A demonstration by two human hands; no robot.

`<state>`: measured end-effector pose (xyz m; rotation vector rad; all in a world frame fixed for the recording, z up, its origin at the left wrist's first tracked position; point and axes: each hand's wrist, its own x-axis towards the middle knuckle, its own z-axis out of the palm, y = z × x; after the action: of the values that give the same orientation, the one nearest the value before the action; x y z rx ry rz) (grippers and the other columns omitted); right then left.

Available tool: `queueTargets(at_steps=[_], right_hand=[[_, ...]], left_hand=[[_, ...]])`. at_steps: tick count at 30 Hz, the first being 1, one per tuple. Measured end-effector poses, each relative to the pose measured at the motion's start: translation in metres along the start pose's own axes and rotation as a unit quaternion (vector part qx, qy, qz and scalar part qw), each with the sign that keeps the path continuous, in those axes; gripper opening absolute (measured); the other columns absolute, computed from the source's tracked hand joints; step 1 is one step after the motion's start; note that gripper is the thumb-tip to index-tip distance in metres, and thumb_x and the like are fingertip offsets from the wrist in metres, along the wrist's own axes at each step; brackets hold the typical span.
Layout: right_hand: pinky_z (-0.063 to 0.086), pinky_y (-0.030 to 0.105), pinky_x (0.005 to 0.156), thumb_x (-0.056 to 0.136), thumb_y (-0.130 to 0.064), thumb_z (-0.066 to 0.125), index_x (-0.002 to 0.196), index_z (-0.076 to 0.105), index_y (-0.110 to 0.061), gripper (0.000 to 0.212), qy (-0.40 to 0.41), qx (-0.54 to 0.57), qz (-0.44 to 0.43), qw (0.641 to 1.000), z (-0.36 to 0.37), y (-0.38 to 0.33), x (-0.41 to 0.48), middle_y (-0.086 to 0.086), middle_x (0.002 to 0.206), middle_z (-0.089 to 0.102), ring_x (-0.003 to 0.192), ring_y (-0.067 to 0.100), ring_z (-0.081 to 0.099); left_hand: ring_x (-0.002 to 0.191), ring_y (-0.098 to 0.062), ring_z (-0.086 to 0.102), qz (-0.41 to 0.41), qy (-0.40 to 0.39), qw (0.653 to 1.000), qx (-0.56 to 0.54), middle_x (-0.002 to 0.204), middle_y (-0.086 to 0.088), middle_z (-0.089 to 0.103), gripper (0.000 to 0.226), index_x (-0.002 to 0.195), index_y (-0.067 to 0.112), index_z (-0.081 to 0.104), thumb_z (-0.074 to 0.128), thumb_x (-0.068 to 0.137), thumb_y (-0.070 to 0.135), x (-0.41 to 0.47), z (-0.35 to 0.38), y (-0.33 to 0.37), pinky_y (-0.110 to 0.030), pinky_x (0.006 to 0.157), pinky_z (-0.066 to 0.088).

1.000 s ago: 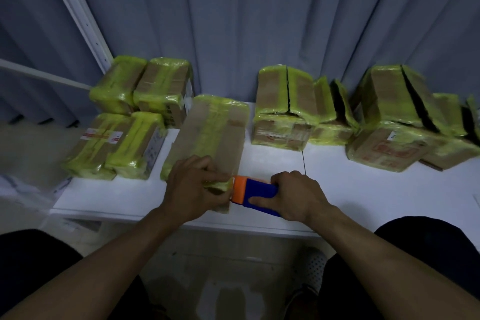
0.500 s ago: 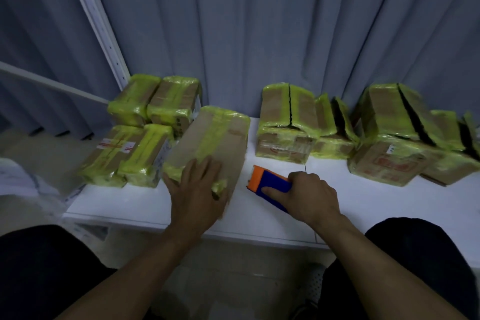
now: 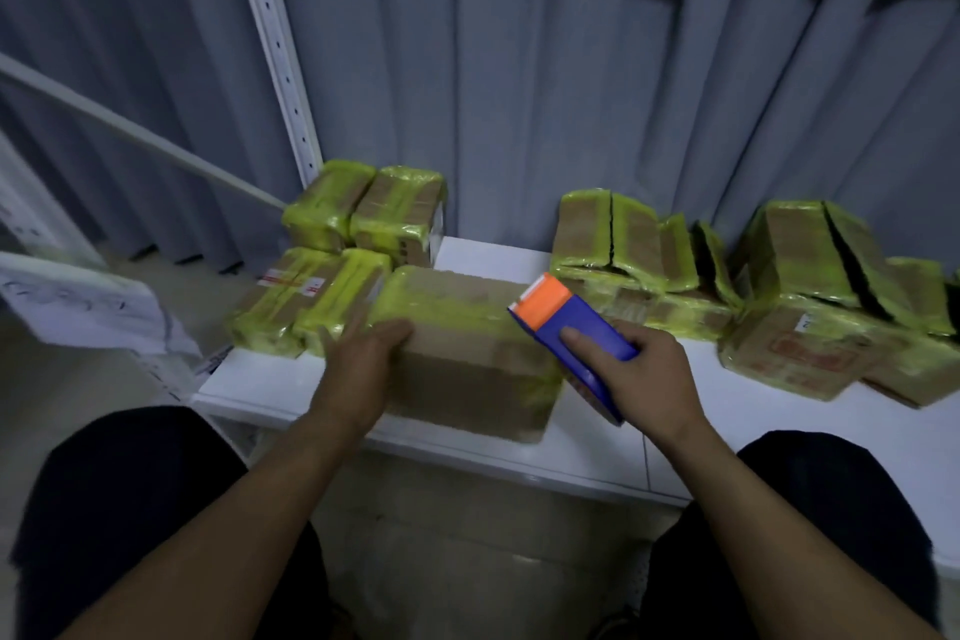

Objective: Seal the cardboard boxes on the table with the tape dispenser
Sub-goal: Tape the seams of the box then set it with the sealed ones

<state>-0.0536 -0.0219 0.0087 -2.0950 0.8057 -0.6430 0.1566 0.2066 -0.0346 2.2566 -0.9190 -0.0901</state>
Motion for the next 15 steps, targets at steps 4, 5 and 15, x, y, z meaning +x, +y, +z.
queueTargets(at_steps=[4, 5, 15], right_hand=[[0.057, 0.047, 0.074, 0.064, -0.093, 0.062, 0.087, 0.072, -0.002, 0.095, 0.005, -0.004, 0.016, 1.000, -0.006, 0.008, -0.001, 0.014, 0.080, 0.072, 0.073, 0.029, 0.068], [0.057, 0.046, 0.072, 0.064, -0.092, 0.061, 0.082, 0.072, -0.002, 0.092, 0.009, -0.015, 0.025, 1.000, -0.008, 0.010, -0.002, 0.012, 0.076, 0.071, 0.070, 0.028, 0.068], [0.044, 0.030, 0.057, 0.080, -0.063, 0.074, 0.063, 0.062, -0.008, 0.059, 0.012, -0.034, 0.068, 0.997, -0.018, 0.020, -0.007, 0.001, 0.052, 0.057, 0.047, 0.011, 0.053]], left_hand=[[0.144, -0.038, 0.024, 0.029, 0.053, 0.985, 0.160, 0.151, 0.002, 0.043, 0.048, 0.129, 0.028, 0.057, 0.054, 0.084, 0.014, 0.011, 0.013, 0.010, -0.064, 0.116, 0.000], [0.140, -0.037, 0.030, 0.035, 0.049, 0.989, 0.132, 0.148, 0.001, 0.046, 0.043, 0.128, 0.029, 0.057, 0.047, 0.086, 0.029, 0.009, 0.015, 0.025, -0.063, 0.115, 0.014], [0.152, -0.029, -0.003, 0.035, -0.178, 0.966, 0.186, 0.165, -0.005, 0.010, 0.106, 0.153, 0.024, 0.018, 0.048, 0.072, 0.085, 0.017, 0.071, 0.080, -0.058, 0.121, 0.004]])
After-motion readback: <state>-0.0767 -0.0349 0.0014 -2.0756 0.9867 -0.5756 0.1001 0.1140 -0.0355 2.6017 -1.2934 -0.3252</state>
